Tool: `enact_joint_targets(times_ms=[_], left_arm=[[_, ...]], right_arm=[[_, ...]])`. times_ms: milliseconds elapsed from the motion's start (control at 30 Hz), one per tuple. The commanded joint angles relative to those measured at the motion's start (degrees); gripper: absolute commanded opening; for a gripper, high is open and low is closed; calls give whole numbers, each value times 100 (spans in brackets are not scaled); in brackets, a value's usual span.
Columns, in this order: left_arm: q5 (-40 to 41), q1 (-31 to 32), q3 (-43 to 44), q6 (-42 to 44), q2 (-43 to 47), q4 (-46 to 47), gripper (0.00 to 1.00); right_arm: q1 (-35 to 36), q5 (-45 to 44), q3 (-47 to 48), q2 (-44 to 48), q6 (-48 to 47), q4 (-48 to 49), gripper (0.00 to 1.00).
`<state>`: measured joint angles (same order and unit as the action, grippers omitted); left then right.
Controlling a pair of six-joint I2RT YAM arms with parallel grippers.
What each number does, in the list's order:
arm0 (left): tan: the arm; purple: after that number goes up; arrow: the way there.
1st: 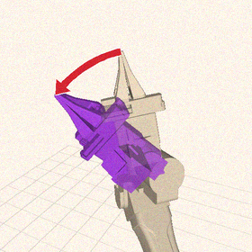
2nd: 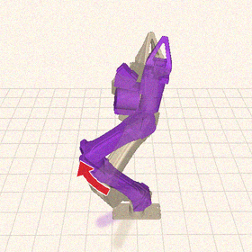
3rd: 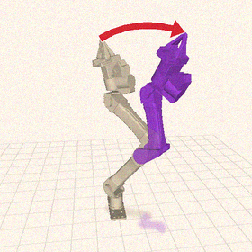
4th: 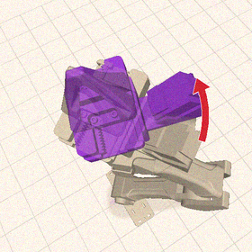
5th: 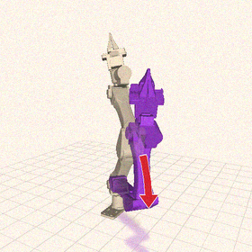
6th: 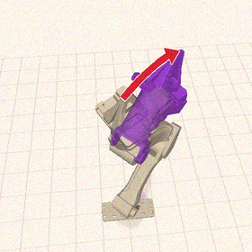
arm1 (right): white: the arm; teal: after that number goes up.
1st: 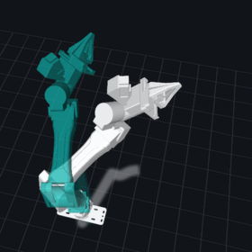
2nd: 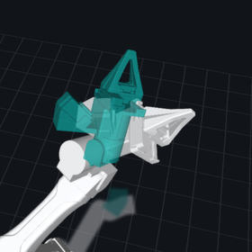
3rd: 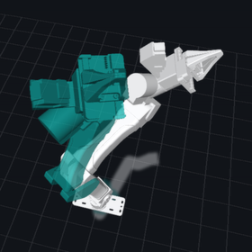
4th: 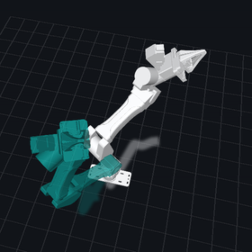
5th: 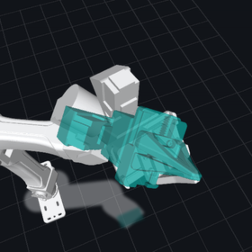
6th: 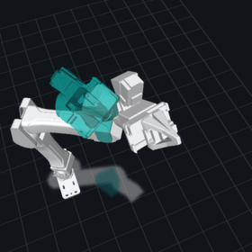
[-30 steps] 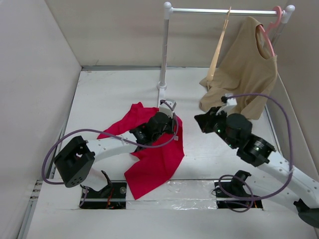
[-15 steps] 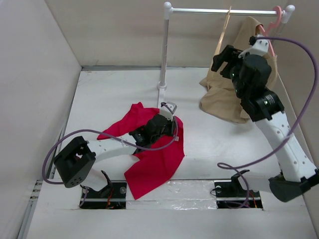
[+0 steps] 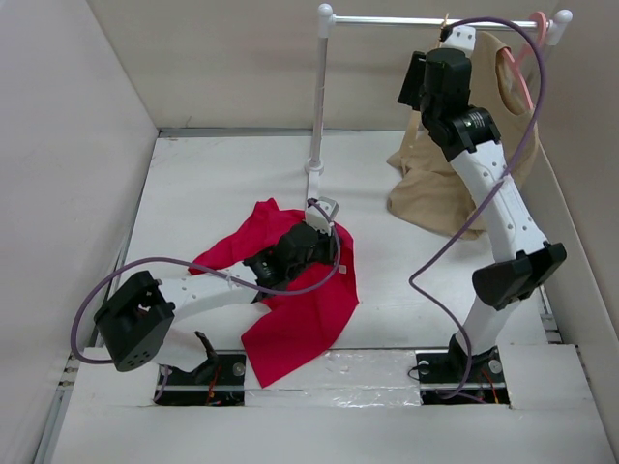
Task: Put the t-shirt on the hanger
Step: Pick up the hanger from the clothesline.
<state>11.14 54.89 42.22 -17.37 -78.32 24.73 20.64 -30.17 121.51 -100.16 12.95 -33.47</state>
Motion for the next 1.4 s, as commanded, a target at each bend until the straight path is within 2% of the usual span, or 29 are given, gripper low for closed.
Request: enact_joint_targets(times_ms=[0,133,200,233,333,600,933,1100,1233,1367], left_arm=[[-50,4,-29,58,195,313,0],[-50,4,-21,58,186,331,0],[-85,4,-12,49,151,331,0],[-77,4,-12,49,159,322,0],[-50,4,-20,32,159,331,0],[-50,4,-38,23,177,348,0],[-85,4,-29,31,160,348,0],[-94,4,-20,31,142,348,0],[-120,4,-3,31,116,339,0],[-156,4,32,23,54,322,0]], right_arm=[[-121,-331,470,-56,-223,-204,64],[-122,-515,128,66,-293,33,60],[-192,-551,66,93,-320,60,56],[-192,-525,65,76,-328,52,51],[-307,-446,66,67,-337,-19,46],[-579,-200,-198,199,-389,157,45],[-579,2,-13,181,-750,350,9],[-579,337,-250,488,-1093,798,1],[-631,406,-663,883,-1137,1219,0],[-632,512,-980,1243,-1023,1212,0]])
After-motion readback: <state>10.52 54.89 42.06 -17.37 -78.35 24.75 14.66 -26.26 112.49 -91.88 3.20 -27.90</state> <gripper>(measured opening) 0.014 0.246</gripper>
